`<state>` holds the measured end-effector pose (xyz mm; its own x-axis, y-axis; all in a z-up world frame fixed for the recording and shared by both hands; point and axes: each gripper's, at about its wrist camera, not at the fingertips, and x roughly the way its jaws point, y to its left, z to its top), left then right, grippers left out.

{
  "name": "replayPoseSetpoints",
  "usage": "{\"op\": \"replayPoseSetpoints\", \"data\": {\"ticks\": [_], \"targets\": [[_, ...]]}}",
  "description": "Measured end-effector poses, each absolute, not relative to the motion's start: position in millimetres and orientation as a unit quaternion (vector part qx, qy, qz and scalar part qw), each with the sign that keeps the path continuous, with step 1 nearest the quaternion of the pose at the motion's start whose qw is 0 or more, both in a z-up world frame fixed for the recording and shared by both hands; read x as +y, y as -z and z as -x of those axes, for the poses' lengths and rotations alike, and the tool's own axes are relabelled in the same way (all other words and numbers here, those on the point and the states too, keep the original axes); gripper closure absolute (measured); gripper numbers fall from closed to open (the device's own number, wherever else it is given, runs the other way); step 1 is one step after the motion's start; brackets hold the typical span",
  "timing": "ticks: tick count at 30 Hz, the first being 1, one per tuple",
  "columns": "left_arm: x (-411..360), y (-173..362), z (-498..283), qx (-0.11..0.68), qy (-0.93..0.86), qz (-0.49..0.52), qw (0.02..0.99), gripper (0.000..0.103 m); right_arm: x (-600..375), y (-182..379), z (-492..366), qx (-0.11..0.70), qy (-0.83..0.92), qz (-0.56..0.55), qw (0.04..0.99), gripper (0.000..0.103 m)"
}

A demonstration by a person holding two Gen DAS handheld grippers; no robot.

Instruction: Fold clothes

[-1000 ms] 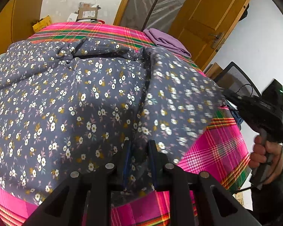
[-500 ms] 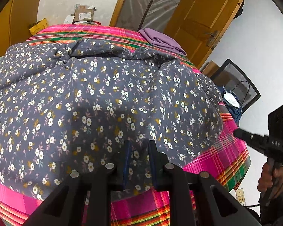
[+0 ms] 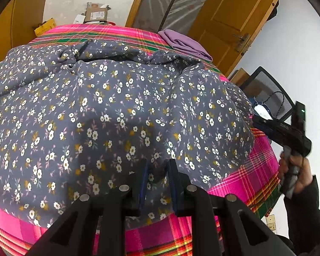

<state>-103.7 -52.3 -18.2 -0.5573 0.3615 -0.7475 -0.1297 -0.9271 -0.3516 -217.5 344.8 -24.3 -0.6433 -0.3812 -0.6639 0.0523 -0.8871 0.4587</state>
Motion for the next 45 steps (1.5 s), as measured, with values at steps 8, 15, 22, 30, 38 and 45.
{"op": "replayPoseSetpoints", "data": {"ticks": [8,15,22,30,38,45], "targets": [[-50.1,19.6,105.5,-0.128,-0.873,0.451,0.137,0.085,341.3,23.9,248.8,-0.205,0.877,-0.403,0.159,0.065],[-49.2,20.0,105.1,-0.129,-0.873,0.450,0.136,0.085,336.3,12.1,243.6,-0.196,0.886,-0.380,0.178,0.100],[-50.0,18.4,104.0,-0.130,-0.874,0.448,0.137,0.085,360.5,-37.2,187.2,-0.218,0.911,-0.311,0.159,0.100],[-49.3,17.3,103.8,-0.126,-0.874,0.446,0.144,0.085,384.8,-65.7,117.4,-0.217,0.930,-0.281,0.095,0.100],[-35.3,19.8,106.4,-0.116,-0.870,0.451,0.165,0.085,360.0,-28.7,117.0,-0.206,0.894,-0.374,0.135,0.088],[-27.3,22.2,104.0,-0.110,-0.867,0.453,0.174,0.085,338.8,-3.0,121.2,-0.167,0.872,-0.425,0.175,0.066]]}}
